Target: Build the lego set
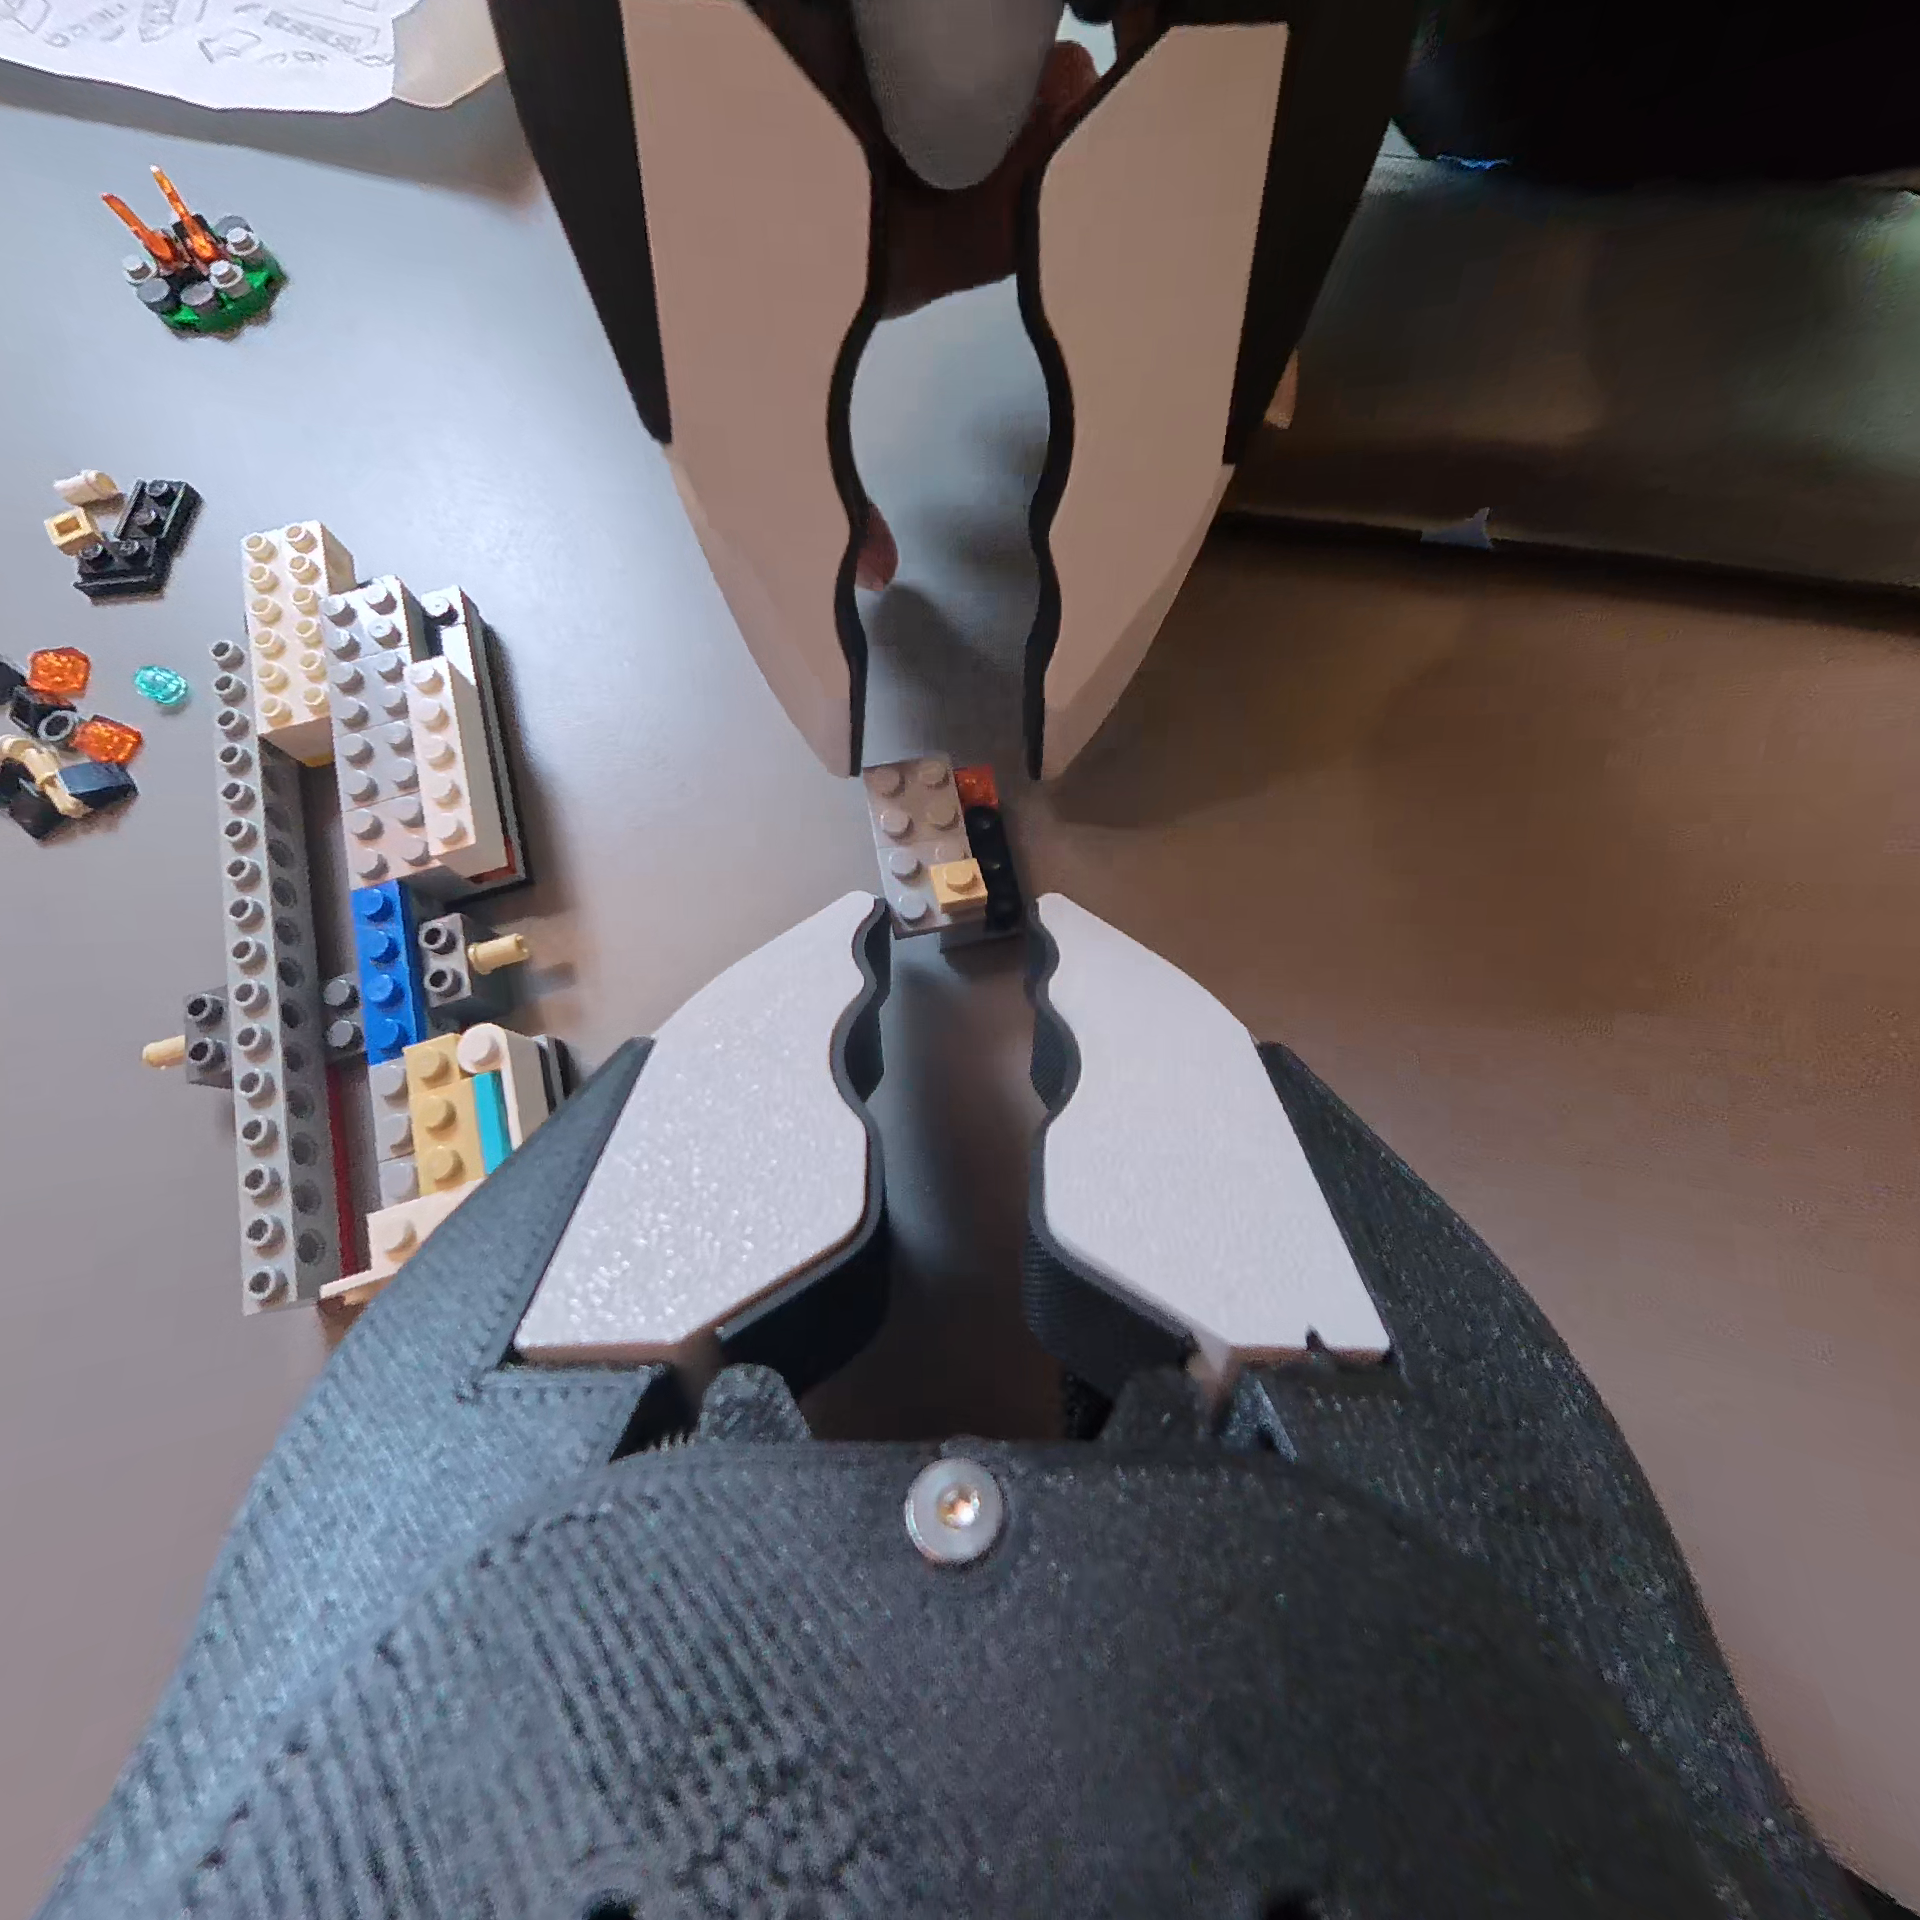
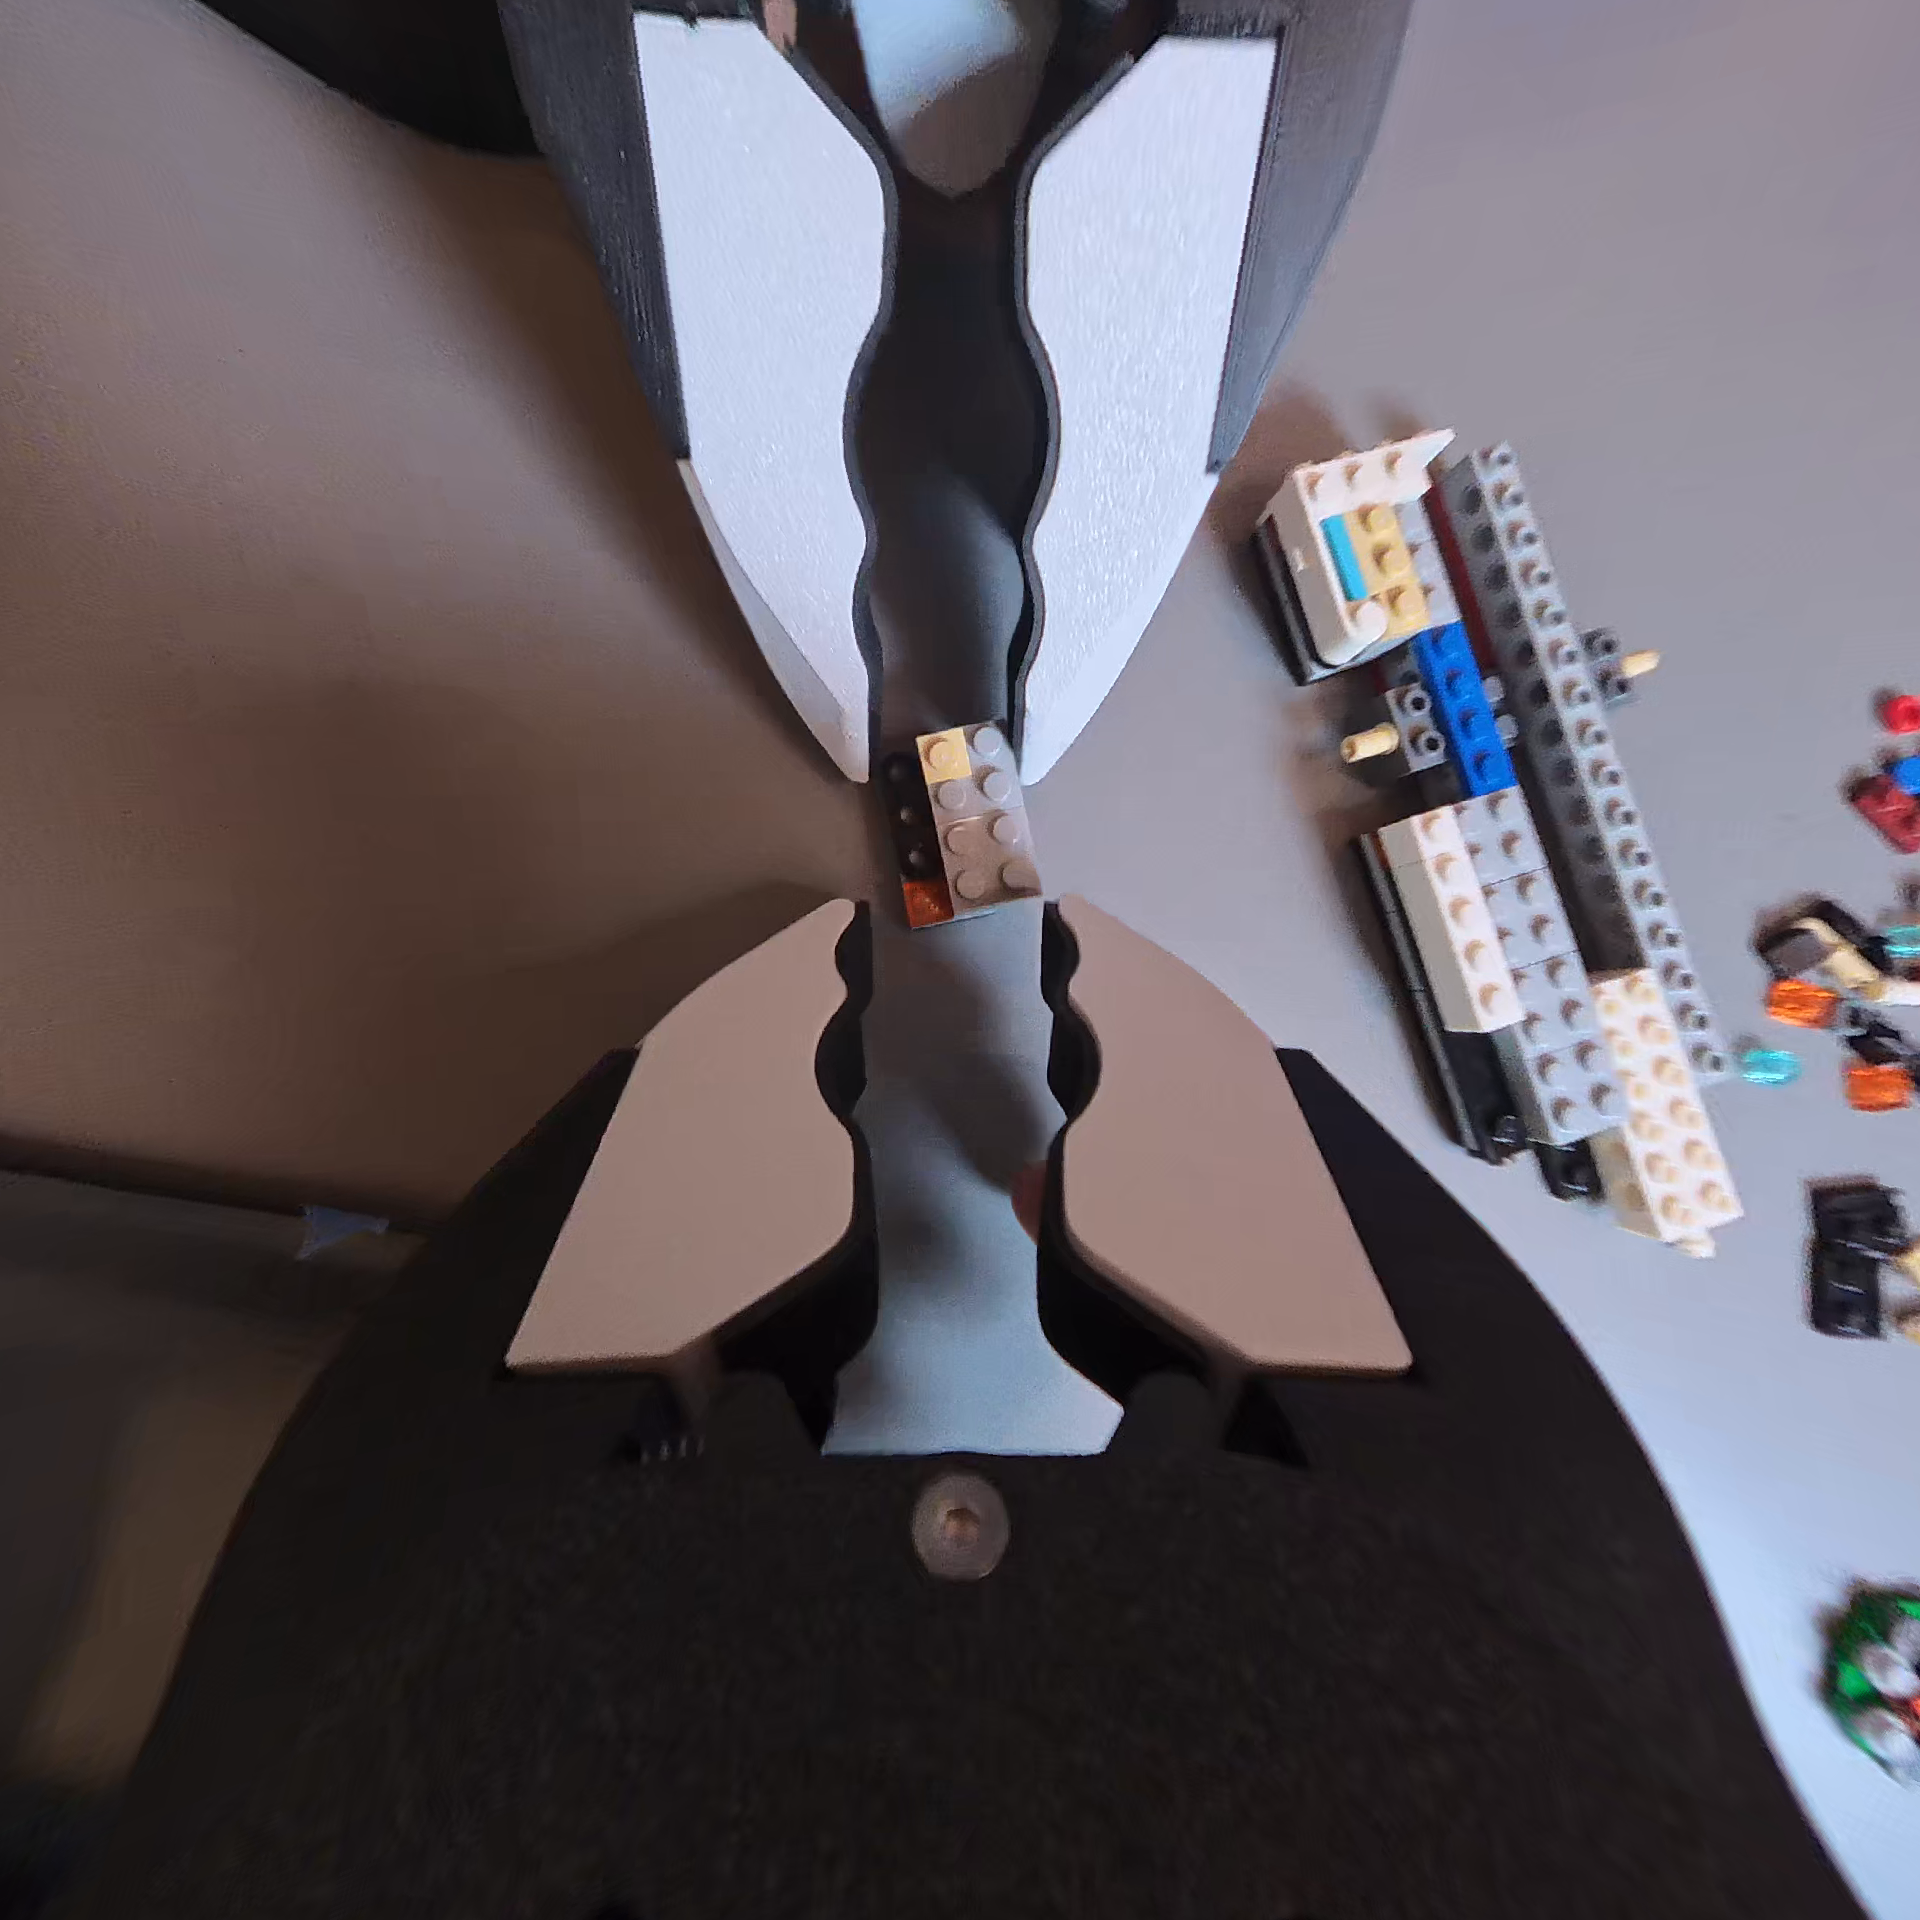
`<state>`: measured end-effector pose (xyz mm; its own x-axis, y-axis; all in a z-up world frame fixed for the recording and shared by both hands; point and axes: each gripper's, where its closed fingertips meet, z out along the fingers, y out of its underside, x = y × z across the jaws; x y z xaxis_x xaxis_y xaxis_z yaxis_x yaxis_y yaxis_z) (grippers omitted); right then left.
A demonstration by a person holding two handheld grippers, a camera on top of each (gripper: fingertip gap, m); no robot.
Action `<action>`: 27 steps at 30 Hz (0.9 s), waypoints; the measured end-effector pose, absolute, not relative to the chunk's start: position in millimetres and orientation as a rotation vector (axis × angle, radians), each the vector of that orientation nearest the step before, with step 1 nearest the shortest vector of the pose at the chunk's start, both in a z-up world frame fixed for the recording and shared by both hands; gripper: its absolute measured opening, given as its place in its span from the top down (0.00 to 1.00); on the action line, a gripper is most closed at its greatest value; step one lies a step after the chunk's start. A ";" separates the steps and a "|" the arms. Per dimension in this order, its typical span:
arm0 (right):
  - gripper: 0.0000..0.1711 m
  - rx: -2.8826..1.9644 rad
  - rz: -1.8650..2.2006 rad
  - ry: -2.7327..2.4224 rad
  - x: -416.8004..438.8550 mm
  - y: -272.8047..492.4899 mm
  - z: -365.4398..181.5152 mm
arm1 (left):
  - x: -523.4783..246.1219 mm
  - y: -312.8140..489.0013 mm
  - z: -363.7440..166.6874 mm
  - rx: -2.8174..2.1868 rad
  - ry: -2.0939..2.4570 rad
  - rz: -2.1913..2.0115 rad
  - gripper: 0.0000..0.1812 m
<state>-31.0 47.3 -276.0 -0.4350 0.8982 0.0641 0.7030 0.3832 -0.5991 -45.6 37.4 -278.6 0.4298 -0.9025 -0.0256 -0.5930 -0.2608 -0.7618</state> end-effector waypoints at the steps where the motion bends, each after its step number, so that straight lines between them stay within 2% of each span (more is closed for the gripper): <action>1: 0.81 -1.396 0.716 -2.278 -31.2 46.4 -278.3 | -45.7 36.8 -278.7 -1.967 1.267 -0.551 0.86; 13: 0.85 -1.374 0.629 -2.335 -39.6 44.1 -283.1 | -47.7 33.3 -279.1 -1.970 1.286 -0.584 0.86; 17: 0.85 -1.420 0.645 -2.322 -38.3 46.3 -283.5 | -53.0 36.7 -280.8 -1.963 1.305 -0.513 0.83; 27: 0.85 -1.523 0.853 -2.228 -33.1 52.7 -264.8 | -42.3 38.4 -236.3 -1.608 1.350 -0.259 0.79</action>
